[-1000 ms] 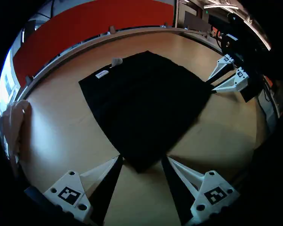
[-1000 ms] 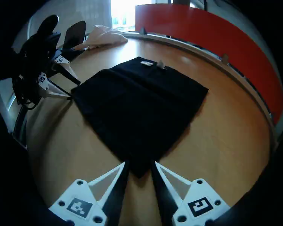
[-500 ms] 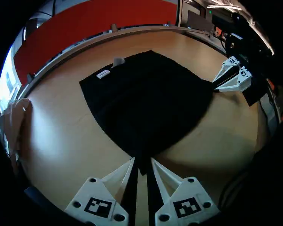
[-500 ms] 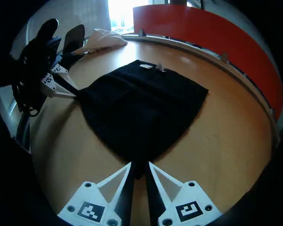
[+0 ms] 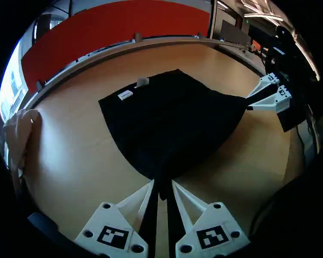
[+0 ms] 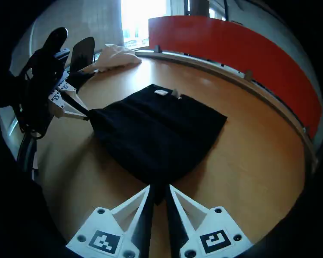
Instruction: Fold towel
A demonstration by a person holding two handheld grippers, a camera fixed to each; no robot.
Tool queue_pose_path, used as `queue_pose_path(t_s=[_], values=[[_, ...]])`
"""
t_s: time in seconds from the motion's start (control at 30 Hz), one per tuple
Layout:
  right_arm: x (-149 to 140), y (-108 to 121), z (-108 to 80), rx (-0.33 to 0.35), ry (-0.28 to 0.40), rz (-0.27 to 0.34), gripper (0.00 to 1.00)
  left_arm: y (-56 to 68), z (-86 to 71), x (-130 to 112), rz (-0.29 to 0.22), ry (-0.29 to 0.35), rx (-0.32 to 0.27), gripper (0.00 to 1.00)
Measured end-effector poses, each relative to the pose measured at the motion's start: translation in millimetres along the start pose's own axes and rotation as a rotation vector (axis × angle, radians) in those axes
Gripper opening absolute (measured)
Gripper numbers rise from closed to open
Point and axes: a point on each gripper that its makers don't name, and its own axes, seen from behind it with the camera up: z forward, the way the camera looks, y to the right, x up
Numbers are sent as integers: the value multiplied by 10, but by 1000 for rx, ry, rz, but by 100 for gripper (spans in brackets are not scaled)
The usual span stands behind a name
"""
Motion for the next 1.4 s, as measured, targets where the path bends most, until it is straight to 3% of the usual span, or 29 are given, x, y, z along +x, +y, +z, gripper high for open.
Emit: queue_pose_path(t_s=[0.27, 0.67, 1.07, 1.4], values=[[136, -46, -248, 0, 24, -2, 17, 85, -301, 159, -52, 14, -22, 12], [291, -174, -599, 15, 44, -20, 17, 185, -634, 285, -40, 23, -21, 12], [352, -274, -832, 32, 35, -40, 17, 274, -853, 319, -72, 14, -50, 12], [338, -320, -898, 40, 26, -49, 17, 341, -936, 287, -56, 0, -58, 12]])
